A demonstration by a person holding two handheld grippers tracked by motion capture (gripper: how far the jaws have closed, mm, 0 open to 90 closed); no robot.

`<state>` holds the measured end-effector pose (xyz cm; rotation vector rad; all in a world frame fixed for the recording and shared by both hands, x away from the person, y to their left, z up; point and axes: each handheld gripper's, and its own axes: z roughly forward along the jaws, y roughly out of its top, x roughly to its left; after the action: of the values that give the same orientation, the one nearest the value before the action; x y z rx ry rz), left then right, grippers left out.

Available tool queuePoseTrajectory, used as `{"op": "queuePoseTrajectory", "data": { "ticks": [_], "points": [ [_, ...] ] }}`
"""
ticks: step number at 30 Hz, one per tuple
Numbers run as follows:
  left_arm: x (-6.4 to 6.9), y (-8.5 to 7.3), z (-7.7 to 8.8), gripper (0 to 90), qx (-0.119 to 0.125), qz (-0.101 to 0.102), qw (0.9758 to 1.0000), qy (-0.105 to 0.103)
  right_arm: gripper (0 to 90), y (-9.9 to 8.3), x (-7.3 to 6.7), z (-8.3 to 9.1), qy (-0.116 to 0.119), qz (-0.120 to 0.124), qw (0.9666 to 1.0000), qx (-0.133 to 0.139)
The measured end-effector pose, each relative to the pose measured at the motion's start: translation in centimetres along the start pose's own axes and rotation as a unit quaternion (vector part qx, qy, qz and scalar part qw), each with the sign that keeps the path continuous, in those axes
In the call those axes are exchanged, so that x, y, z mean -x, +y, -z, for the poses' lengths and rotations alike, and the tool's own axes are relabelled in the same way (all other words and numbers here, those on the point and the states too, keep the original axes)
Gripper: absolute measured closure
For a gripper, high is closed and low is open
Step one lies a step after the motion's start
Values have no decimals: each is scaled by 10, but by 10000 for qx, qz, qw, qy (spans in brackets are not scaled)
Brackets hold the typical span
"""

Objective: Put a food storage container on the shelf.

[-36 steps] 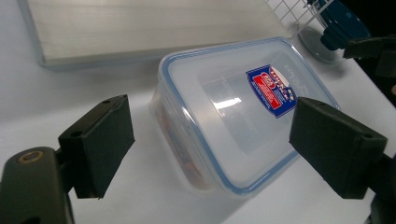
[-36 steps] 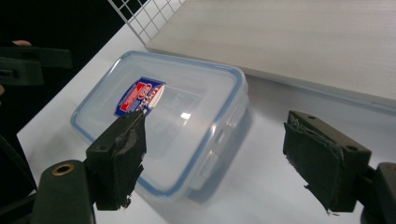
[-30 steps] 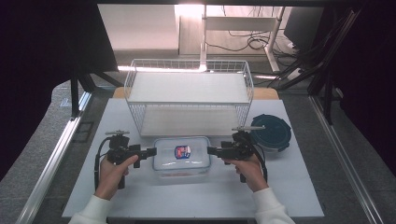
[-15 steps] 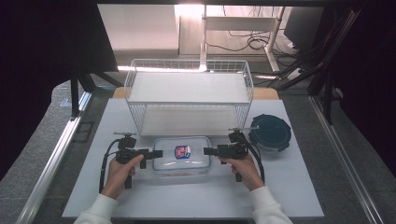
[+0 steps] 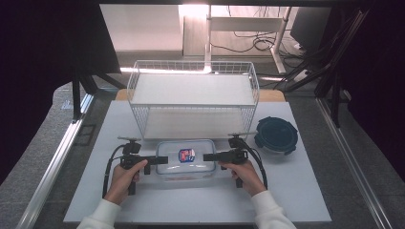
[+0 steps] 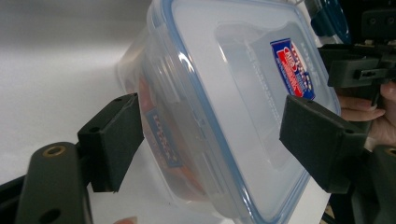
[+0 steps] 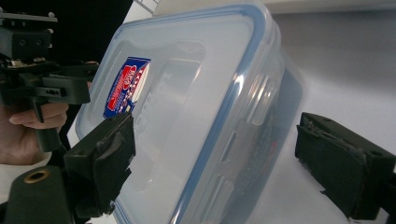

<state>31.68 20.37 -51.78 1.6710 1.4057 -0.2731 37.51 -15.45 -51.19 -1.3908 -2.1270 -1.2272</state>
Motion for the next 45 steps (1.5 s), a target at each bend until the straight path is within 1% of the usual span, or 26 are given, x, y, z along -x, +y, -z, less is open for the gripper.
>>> {"op": "queuePoseTrajectory", "data": {
  "ticks": [1, 3, 5, 6, 7, 8, 9, 10, 11, 13, 15, 18, 19, 20, 23, 24, 26, 27, 29, 31, 33, 36, 37, 40, 45],
  "points": [
    [0, 0, -1, 209, -7, -2, 10000, -1, 136, 0, 0, -1, 15, -16, 10000, -18],
    [-1, -1, -1, 213, -39, 28, 10000, -75, 155, -1, 0, -2, 43, -41, 10000, -45],
    [-1, -1, -2, 232, -53, 93, 9998, -155, 188, -1, 0, -3, 110, -45, 9999, -70],
    [-2, -2, -2, 247, -74, 139, 9996, -238, 189, -2, -1, -3, 127, -48, 9999, -84],
    [-2, -3, -3, 261, -115, 158, 9994, -275, 199, -2, -1, -3, 119, -63, 9999, -87],
    [0, -4, -2, 255, -115, 186, 9995, -249, 214, -2, -1, -2, 132, -105, 9998, -82],
    [0, -4, -1, 278, -109, 175, 9995, -228, 257, -2, -1, 1, 123, -123, 9998, -71],
    [1, -4, 0, 294, -100, 176, 9996, -207, 281, -2, -2, 2, 120, -113, 9998, -57],
    [1, -4, 1, 294, -93, 207, 9995, -200, 310, -3, -2, 4, 115, -106, 9999, -16],
    [2, -5, 1, 304, -63, 239, 9995, -189, 320, -3, -4, 6, 78, -127, 9999, -1],
    [3, -6, 3, 320, -23, 283, 9994, -175, 344, -5, -4, 7, 84, -173, 9998, 74],
    [7, -7, 8, 371, 55, 339, 9993, -146, 393, -6, -6, 12, 108, -229, 9996, 156],
    [7, -8, 10, 381, 87, 313, 9994, -127, 400, -6, -7, 14, 98, -224, 9995, 181],
    [9, -8, 11, 392, 104, 312, 9994, -108, 408, -7, -9, 14, 80, -165, 9996, 223],
    [13, -10, 16, 424, 286, 311, 9991, -39, 430, -8, -14, 17, 20, -103, 9995, 309],
    [14, -10, 18, 436, 372, 300, 9989, -25, 435, -9, -16, 19, 2, -102, 9994, 329],
    [18, -10, 23, 455, 489, 236, 9985, 3, 435, -9, -21, 20, -47, 3, 9993, 365],
    [21, -9, 26, 458, 530, 163, 9985, 32, 434, -10, -22, 21, -43, 31, 9993, 370],
    [22, -9, 28, 464, 537, 125, 9985, 47, 433, -10, -24, 21, 0, 62, 9992, 402],
    [25, -8, 33, 475, 603, 57, 9982, -25, 433, -10, -25, 23, 64, 66, 9988, 484],
    [27, -9, 35, 479, 616, 24, 9981, -51, 433, -9, -27, 26, 77, 115, 9984, 551],
    [30, -9, 35, 478, 629, -44, 9980, -50, 434, -8, -29, 29, 57, 206, 9981, 580],
    [31, -9, 36, 477, 633, -97, 9979, -51, 434, -8, -30, 30, 48, 227, 9980, 585],
    [35, -8, 38, 475, 728, -157, 9972, -63, 439, -7, -35, 34, 33, 360, 9973, 644],
    [42, -8, 44, 474, 834, -362, 9958, -126, 443, -5, -44, 43, 6, 587, 9955, 740]
  ]
}}
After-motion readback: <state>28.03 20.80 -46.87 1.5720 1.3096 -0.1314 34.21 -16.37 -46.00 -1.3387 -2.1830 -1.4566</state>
